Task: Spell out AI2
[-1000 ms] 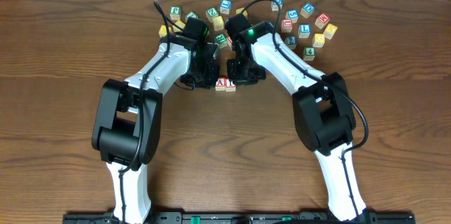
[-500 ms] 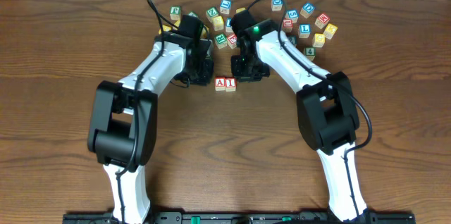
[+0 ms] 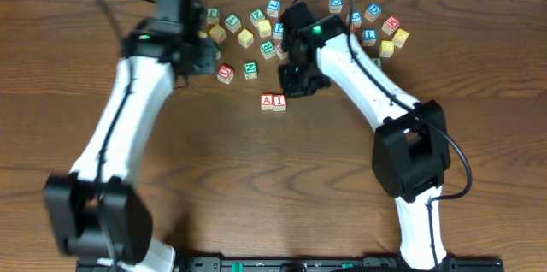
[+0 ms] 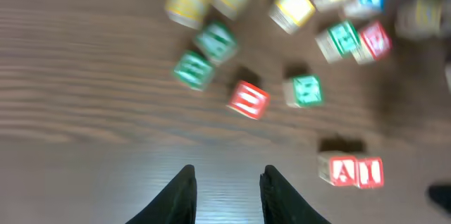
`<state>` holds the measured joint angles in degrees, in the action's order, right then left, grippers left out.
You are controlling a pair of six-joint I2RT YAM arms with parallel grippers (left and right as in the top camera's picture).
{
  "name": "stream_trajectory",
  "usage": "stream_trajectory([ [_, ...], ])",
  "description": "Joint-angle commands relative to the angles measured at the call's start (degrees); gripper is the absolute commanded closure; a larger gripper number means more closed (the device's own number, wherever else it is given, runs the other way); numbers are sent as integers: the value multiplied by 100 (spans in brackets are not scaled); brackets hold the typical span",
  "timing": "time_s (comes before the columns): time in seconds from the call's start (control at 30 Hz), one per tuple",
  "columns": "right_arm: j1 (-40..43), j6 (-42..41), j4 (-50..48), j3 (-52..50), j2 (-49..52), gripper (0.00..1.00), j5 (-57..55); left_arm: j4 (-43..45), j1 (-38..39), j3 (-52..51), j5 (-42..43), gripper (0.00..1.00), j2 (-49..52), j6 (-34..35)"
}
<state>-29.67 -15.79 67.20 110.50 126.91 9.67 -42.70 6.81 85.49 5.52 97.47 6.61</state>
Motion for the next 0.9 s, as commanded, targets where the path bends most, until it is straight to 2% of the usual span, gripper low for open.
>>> stream_trajectory([
  [0.0,-306,149,96,-166,-76,99,111,-120,-365,175,-286,70,-389,232],
  [0.27,-592,-136,-50,-706,-76,99,-271,-356,-848,173,-323,70,-490,275],
  [0.87,-656,-435,-1117,-1276,-76,98,-568,-374,-850,98,-323,70,-485,275],
])
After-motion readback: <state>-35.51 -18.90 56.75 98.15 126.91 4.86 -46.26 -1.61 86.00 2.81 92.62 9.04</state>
